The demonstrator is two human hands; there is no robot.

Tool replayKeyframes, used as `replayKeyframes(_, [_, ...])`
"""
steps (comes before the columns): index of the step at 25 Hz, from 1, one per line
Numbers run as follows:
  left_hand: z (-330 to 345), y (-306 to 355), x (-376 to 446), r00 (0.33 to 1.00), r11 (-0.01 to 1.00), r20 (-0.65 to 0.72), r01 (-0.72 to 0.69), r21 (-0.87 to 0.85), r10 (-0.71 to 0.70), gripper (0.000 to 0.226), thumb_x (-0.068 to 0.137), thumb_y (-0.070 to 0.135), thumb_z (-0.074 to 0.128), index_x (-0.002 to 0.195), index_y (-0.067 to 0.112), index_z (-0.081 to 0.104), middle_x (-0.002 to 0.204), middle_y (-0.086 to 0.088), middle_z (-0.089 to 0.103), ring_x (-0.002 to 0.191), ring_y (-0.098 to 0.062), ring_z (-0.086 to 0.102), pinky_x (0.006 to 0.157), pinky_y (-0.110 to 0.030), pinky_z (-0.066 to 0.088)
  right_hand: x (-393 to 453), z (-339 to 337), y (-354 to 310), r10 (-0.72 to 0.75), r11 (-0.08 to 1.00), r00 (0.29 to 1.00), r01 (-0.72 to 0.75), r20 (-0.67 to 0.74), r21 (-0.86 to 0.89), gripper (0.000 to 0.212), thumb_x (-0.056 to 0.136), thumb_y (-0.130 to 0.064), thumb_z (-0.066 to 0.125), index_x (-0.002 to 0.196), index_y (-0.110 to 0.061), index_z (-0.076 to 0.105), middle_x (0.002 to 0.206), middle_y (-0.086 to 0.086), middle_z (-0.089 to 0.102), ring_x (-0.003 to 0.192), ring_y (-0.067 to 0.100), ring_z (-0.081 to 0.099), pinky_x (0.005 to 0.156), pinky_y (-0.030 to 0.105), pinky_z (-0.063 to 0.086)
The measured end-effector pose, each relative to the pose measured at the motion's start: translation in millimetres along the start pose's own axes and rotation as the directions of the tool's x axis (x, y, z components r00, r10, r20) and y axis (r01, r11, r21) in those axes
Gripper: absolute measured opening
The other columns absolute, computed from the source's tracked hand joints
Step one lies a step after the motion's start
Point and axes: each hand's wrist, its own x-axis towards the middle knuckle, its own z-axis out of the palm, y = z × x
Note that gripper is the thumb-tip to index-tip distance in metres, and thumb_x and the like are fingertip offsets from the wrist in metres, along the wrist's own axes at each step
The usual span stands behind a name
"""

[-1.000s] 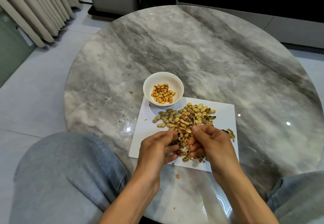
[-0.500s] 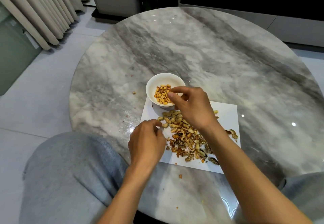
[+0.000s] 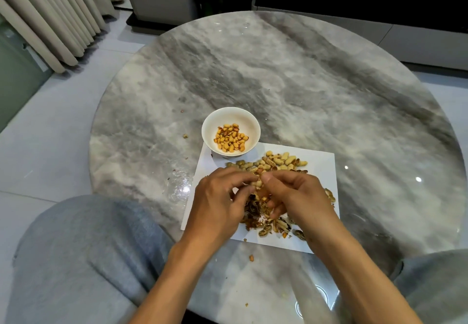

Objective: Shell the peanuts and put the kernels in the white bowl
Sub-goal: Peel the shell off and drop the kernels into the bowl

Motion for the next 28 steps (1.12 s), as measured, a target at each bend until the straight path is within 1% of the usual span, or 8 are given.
replayKeyframes(3, [-9,9,2,0.999,0.983,-0.003,0.034,-0.18,-0.035,0.017,0.077,0.014,0.079,0.093,0.021,0.078,0.087,0.013,0.072,0.075,-0.003,0.065,0.064,-0.009,0.045,-2,-10,-8,0.068,0.974,0.992,-0.09,0.109,0.209,0.009,0.089,-0.006,0.069,0.087,-0.003,0.078,0.071,0.013,0.07,0.058,0.016,0.061,0.055,0.025,0.056])
replayKeyframes(7, [-10,15,6,0.987,0.882,0.066,0.161,-0.443,-0.146,0.019,0.077,0.012,0.079,0.091,0.025,0.079,0.089,0.008,0.076,0.08,-0.016,0.071,0.073,-0.026,0.056,-8,-12,-10,0.043,0.948,0.988,-0.086,0.145,0.306,0.01,0.082,-0.006,0.071,0.087,-0.005,0.079,0.077,0.016,0.072,0.063,0.021,0.066,0.063,0.028,0.06])
replayKeyframes(9, [-11,18,5,0.972,0.824,0.103,0.234,-0.516,-0.211,0.019,0.077,0.013,0.081,0.09,0.026,0.08,0.091,0.004,0.077,0.086,-0.02,0.073,0.078,-0.036,0.06,-13,-9,-10,-0.06,0.973,0.99,0.029,0.128,0.23,0.011,0.076,-0.014,0.075,0.086,-0.012,0.08,0.08,0.014,0.075,0.066,0.023,0.068,0.065,0.028,0.058])
replayKeyframes(11, [-10,21,5,0.954,0.76,0.145,0.298,-0.577,-0.264,0.02,0.078,0.01,0.08,0.087,0.028,0.081,0.09,0.003,0.078,0.089,-0.018,0.074,0.08,-0.033,0.059,-14,-8,-9,-0.192,0.977,0.978,0.183,0.077,0.112,0.012,0.077,-0.015,0.076,0.089,-0.015,0.08,0.078,0.01,0.076,0.065,0.021,0.069,0.066,0.025,0.056])
replayKeyframes(14, [-6,25,6,0.931,0.694,0.188,0.359,-0.624,-0.313,0.021,0.081,0.008,0.074,0.087,0.027,0.081,0.093,0.001,0.078,0.093,-0.012,0.072,0.079,-0.023,0.056,-12,-6,-6,-0.227,0.968,0.973,0.22,0.048,0.12,0.015,0.082,-0.013,0.073,0.095,-0.013,0.079,0.082,0.008,0.077,0.066,0.021,0.071,0.067,0.024,0.056])
replayKeyframes(21, [1,21,6,0.906,0.633,0.243,0.418,-0.651,-0.348,0.018,0.077,0.026,0.071,0.091,0.022,0.081,0.103,-0.003,0.074,0.102,-0.014,0.069,0.084,-0.025,0.055,-13,6,1,-0.141,0.955,0.99,0.127,0.032,0.267,0.015,0.079,-0.022,0.07,0.088,-0.02,0.082,0.074,0.01,0.072,0.066,0.024,0.068,0.068,0.028,0.058])
replayKeyframes(25, [10,27,-3,0.84,0.414,0.346,0.515,-0.751,-0.417,0.031,0.076,0.025,0.071,0.105,0.017,0.078,0.108,-0.005,0.076,0.108,-0.019,0.07,0.091,-0.03,0.055,-10,13,3,-0.12,0.951,0.993,0.12,-0.017,0.285,0.018,0.091,-0.003,0.064,0.094,-0.013,0.079,0.081,0.01,0.076,0.074,0.02,0.072,0.066,0.024,0.057])
replayKeyframes(28, [18,35,-10,0.822,0.402,0.311,0.519,-0.754,-0.478,0.031,0.077,0.015,0.073,0.108,0.012,0.075,0.102,-0.004,0.077,0.101,-0.016,0.073,0.084,-0.024,0.058,-12,16,6,-0.157,0.962,0.985,0.168,-0.071,0.214,0.021,0.093,0.0,0.063,0.094,-0.015,0.078,0.088,0.004,0.078,0.085,0.019,0.075,0.071,0.023,0.057])
